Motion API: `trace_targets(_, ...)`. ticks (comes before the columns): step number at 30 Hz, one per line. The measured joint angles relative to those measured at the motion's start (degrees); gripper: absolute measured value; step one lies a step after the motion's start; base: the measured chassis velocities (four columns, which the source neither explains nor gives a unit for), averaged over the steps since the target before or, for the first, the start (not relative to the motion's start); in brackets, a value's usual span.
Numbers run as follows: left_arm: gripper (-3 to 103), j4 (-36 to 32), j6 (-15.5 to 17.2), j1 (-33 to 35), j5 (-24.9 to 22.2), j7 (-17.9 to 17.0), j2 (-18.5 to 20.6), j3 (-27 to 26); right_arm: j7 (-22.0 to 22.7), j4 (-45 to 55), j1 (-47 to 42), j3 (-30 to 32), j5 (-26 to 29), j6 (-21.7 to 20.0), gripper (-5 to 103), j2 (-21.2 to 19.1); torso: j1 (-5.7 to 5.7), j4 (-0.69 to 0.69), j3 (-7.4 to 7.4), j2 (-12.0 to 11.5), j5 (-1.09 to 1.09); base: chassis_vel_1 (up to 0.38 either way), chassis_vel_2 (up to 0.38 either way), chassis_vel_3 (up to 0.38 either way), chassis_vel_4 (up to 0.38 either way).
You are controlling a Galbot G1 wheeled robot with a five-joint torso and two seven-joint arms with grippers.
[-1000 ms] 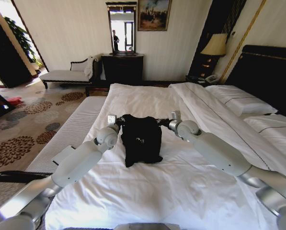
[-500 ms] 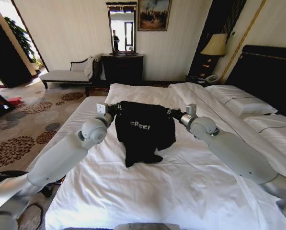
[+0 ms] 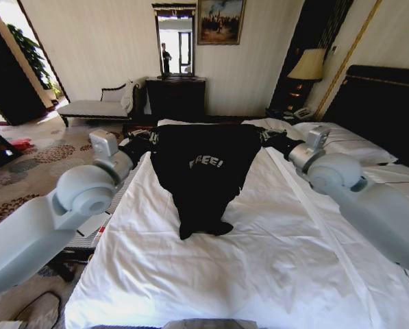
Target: Fold the clothes on the bed.
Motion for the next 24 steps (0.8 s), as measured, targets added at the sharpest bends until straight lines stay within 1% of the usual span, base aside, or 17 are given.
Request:
trace_targets(1,0,-1.05,-0.19,0.18,-0.44,0.00,0.93,-0.87,0.09,1.23,-1.12,2.21,0.21,-0.01,0,-0.75,0.00,0.00,0.00,0.00,0.01,0.000,0.000,0.000,0.000)
trace_targets(2,0,-1.05,-0.19,0.18,-0.44,0.00,0.93,-0.87,0.09,1.23,-1.12,2.21,0.21,-0.01,0,-0.75,0.00,0.00,0.00,0.00,0.01,0.000,0.000,0.000,0.000)
trace_targets(4,0,-3.19,-1.01,0.42,-1.29,0.00,3.16,-2.71,-0.31,4.29,-4.40,8.13,0.22,0.09,0,-2.77,0.00,0.00,0.01,0.00,-0.01,0.000,0.000,0.000,0.000)
trace_targets(5,0,-4.54,-1.32,1.09,-2.01,0.00,4.47,-4.31,-0.55,6.23,-7.12,12.56,0.26,0.12,0,-4.06,0.01,0.01,0.01,0.00,-0.01,0.000,0.000,0.000,0.000)
trace_targets(6,0,-4.54,-1.32,1.09,-2.01,0.00,4.47,-4.31,-0.55,6.23,-7.12,12.56,0.26,0.12,0,-4.06,0.01,0.01,0.01,0.00,-0.01,0.000,0.000,0.000,0.000)
trace_targets(7,0,-5.31,-1.48,1.87,-2.42,0.00,5.11,-5.55,-0.66,7.61,-9.48,15.93,0.40,0.13,0,-4.96,0.01,0.01,0.01,0.00,-0.01,0.000,0.000,0.000,0.000)
trace_targets(8,0,-6.70,-1.56,4.04,-3.05,0.26,6.23,-8.63,-0.78,9.45,-13.83,21.13,0.76,0.14,0,-6.22,0.01,-0.01,0.00,0.00,-0.03,0.000,0.000,0.000,0.000)
trace_targets(9,0,-8.50,-1.87,8.31,-3.69,1.13,7.68,-13.76,-0.88,11.23,-18.03,25.97,1.72,-0.07,0,-7.20,0.01,-0.04,0.00,0.00,0.02,0.000,0.000,0.000,0.000)
trace_targets(10,0,-8.50,-1.87,8.31,-3.69,1.13,7.68,-13.76,-0.88,11.23,-18.03,25.97,1.72,-0.07,0,-7.20,0.01,-0.04,0.00,0.00,0.02,0.000,0.000,0.000,0.000)
trace_targets(11,0,-9.13,-2.01,11.88,-4.37,1.71,8.57,-18.46,-0.89,12.34,-19.88,28.50,2.86,-0.28,0,-7.68,0.00,-0.03,0.00,0.00,0.01,0.000,0.000,0.000,0.000)
trace_targets(13,0,-9.52,-2.11,16.22,-5.55,2.37,9.66,-23.74,-0.82,13.52,-21.13,31.21,4.74,-0.69,0,-8.34,-0.01,0.02,-0.01,0.01,0.03,0.000,0.000,0.000,0.000)
trace_targets(14,0,-9.62,-2.22,18.69,-7.37,2.51,10.46,-27.00,-0.61,14.55,-21.52,33.51,6.56,-1.07,0,-9.10,-0.01,0.04,0.00,0.01,-0.02,0.000,0.000,0.000,0.000)
trace_targets(15,0,-9.62,-2.22,19.43,-8.92,2.50,10.94,-28.92,-0.34,15.28,-21.52,34.69,7.90,-1.35,0,-9.65,-0.01,0.04,0.00,0.01,-0.04,0.000,0.000,0.000,0.000)
trace_targets(16,0,-9.62,-2.22,19.43,-8.92,2.50,10.94,-28.92,-0.34,15.28,-21.52,34.69,7.90,-1.35,0,-9.65,-0.01,0.04,0.00,0.01,-0.04,0.000,0.000,0.000,0.000)
trace_targets(19,0,-9.50,-2.18,19.80,-12.00,2.15,11.88,-33.14,0.29,17.26,-21.27,37.49,11.17,-2.21,0,-11.27,0.02,0.02,0.01,0.00,-0.02,0.000,0.000,0.000,0.000)
trace_targets(21,0,-9.48,-2.16,19.92,-12.32,2.06,11.98,-33.67,0.34,17.44,-21.29,38.06,11.55,-2.29,0,-11.51,0.02,0.02,0.02,0.00,-0.02,0.000,0.000,0.000,0.000)
trace_targets(24,0,-9.43,-2.14,20.00,-15.05,1.50,12.51,-37.93,0.75,17.75,-21.20,41.04,13.42,-2.42,0,-12.84,0.01,0.00,0.01,0.00,0.01,0.000,0.000,0.000,0.000)
